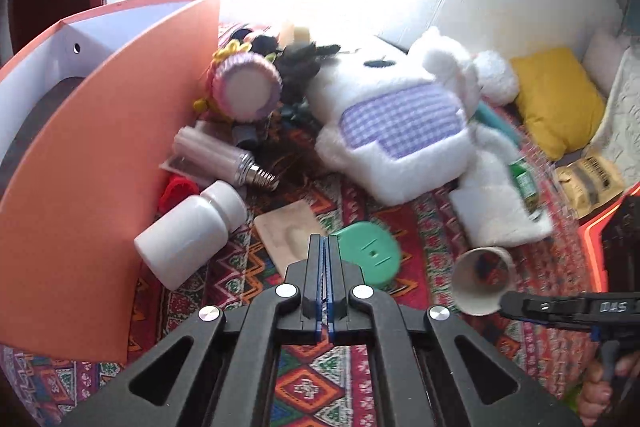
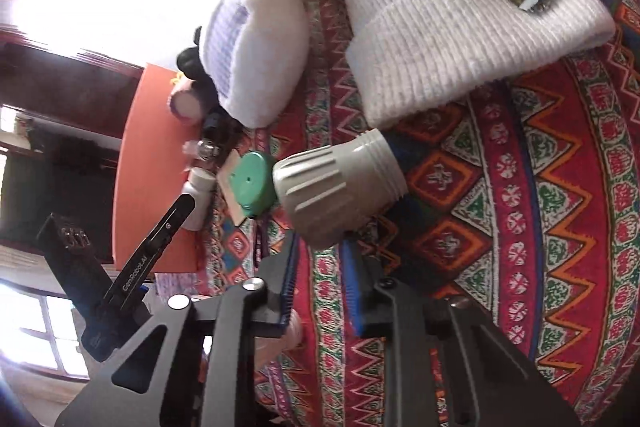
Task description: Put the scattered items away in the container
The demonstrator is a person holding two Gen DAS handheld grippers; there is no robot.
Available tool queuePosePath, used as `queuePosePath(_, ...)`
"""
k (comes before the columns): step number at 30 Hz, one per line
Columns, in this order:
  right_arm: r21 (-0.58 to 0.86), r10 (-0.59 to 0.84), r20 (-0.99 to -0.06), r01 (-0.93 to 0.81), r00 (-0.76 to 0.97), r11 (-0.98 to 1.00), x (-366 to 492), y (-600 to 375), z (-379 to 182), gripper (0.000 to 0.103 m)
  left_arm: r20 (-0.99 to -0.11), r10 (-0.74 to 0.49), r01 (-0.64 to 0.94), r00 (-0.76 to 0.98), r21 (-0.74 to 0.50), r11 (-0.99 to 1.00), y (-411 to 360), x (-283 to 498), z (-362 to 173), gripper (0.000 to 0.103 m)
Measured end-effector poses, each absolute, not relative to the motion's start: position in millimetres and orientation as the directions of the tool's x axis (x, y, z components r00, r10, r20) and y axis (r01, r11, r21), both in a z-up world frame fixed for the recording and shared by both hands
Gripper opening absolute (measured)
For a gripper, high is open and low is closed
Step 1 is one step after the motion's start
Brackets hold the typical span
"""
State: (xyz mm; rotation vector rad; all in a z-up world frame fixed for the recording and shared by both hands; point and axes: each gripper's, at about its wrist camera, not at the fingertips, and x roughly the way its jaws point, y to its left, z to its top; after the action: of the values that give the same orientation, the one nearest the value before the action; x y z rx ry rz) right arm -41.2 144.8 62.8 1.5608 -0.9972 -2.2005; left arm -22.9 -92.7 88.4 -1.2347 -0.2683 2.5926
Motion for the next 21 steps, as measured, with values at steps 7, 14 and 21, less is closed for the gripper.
queuePosePath(7, 0.693, -0.596, -0.684, -0.120, -0.421, -0.711, -46, 146, 73, 0.011, -0.683, 0.410, -0.173, -0.605, -0.390, -0.904, -96, -43, 103, 0.000)
queuePosePath(14, 0.462, -0.351, -0.788, -0.109, -0.506, -0.880, -41, 140, 96, 0.042, -0.733, 0.367, -0.117, -0.573, -0.370, -0.922, -104, -48, 95, 0.000)
queuePosePath(21, 0.305, -0.191, -0.798, -0.109, -0.571, -0.946, -40, 144, 107, 0.102, -0.810, 0.239, -0.036, -0.535, -0.261, -0.965, -115, -51, 76, 0.052)
